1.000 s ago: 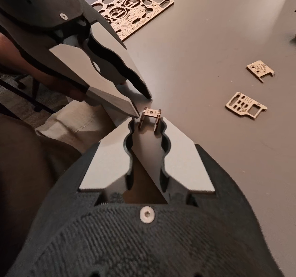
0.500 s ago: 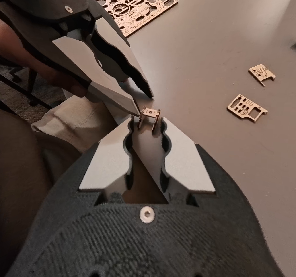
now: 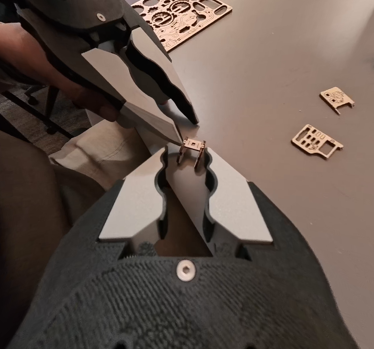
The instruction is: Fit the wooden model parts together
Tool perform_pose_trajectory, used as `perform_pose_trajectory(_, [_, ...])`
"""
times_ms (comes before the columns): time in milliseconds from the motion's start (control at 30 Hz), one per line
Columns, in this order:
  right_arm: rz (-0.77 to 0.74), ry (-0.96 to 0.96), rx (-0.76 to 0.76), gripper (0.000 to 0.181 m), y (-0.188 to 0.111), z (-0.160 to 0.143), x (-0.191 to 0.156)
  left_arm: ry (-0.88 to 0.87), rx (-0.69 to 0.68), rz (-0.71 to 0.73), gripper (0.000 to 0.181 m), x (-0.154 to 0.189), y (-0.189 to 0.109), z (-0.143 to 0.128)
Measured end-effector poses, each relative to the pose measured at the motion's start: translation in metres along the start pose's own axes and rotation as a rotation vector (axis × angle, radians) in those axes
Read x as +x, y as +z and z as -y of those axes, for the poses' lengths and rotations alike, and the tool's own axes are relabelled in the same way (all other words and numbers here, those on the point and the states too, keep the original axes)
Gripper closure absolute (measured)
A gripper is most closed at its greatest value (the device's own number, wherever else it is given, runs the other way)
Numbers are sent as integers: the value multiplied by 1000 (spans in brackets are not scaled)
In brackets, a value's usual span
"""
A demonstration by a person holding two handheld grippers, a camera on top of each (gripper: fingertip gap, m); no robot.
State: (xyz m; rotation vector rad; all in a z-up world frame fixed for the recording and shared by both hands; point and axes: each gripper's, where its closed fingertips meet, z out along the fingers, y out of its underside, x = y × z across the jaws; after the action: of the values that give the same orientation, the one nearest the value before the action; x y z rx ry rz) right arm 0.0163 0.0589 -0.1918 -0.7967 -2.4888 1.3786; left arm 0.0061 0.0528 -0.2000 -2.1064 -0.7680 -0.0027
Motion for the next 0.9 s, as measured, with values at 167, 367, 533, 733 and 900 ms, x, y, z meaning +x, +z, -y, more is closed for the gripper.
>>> perform_pose_trajectory(167, [-18, -32, -3, 149, 1, 0, 1, 9, 0, 5, 152, 0, 0, 0])
perform_pose_trajectory(367, [-52, -82, -10, 155, 2, 0, 2, 16, 1, -7, 150, 2, 0, -1])
perform_pose_trajectory(533, [-57, -78, -8, 150, 2, 0, 4, 36, -10, -21, 147, 3, -2, -2])
perform_pose_trajectory(733, [-48, -64, -10, 150, 0, -1, 5, 64, -15, -25, 147, 3, -2, -4])
perform_pose_trajectory(900, [-60, -85, -21, 153, 1, -2, 4, 73, -11, -22, 147, 2, -2, -3])
